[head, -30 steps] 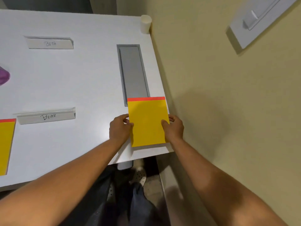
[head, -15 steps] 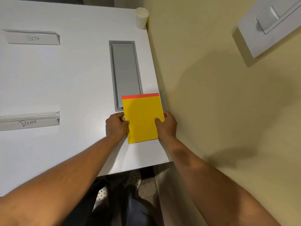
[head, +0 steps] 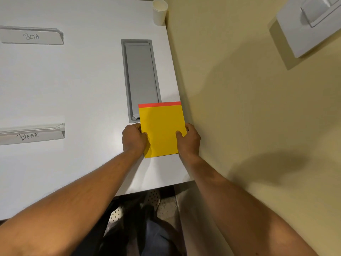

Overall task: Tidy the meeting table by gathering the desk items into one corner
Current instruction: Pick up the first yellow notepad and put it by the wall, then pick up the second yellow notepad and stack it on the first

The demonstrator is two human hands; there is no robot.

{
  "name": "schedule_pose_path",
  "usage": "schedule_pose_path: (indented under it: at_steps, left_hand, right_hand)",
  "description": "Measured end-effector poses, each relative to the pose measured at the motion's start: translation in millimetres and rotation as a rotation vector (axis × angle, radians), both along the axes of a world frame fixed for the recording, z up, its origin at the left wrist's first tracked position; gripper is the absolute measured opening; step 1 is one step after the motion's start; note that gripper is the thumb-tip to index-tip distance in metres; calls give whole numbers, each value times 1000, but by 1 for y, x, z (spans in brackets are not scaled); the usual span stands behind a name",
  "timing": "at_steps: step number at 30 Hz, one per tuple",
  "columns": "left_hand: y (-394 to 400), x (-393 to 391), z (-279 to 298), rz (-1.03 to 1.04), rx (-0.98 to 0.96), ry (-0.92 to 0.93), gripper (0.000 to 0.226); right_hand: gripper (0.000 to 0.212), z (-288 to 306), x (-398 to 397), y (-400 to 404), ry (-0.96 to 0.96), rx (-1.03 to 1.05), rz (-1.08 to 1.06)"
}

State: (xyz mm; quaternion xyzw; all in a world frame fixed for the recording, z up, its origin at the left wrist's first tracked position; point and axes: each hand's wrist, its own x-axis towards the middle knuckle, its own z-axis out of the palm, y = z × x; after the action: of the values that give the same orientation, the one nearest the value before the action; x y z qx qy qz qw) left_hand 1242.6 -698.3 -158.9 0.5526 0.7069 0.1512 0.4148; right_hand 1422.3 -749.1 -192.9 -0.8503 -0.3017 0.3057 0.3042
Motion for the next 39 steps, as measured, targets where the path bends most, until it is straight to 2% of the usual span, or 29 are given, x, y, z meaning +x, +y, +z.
schedule_pose_path:
  at_steps: [8, 11, 14, 16, 18, 21, 24, 28, 31, 35, 39]
  left_hand:
    - [-4, 3, 3, -19, -32, -10, 16]
    - [-4, 3, 6, -38, -60, -4, 9]
    - [-10, -1, 10, -39, -54, 38, 24]
    - [-18, -8, 17, -77, -48, 79, 4]
    - [-27, -18, 20, -150, 21, 127, 23]
    - [-40, -31, 36, -205, 106, 120, 38]
    - [-51, -45, 53, -309, 245, 124, 50]
    - [-62, -67, 72, -621, 459, 305, 66]
    - [-76, -86, 91, -744, 549, 423, 69]
    - [-100, -119, 125, -758, 688, 450, 67]
    - [-120, -158, 160, -671, 755, 496, 71]
  right_hand:
    - [47, 4, 1, -2, -12, -8, 28]
    - [46, 6, 4, -5, -6, -7, 74]
    - [59, 11, 2, -13, -14, -1, 71]
    - [65, 18, -4, -21, -47, 13, 72]
    - [64, 28, -15, -31, -96, 31, 117]
    - [60, 47, -42, -45, -153, 85, 234]
    - [58, 68, -72, -54, -310, 196, 378]
    - [62, 96, -109, -67, -506, 200, 521]
    - [64, 122, -129, -85, -583, 185, 567]
    - [64, 162, -151, -118, -744, 258, 594]
    - [68, 201, -181, -138, -794, 289, 586]
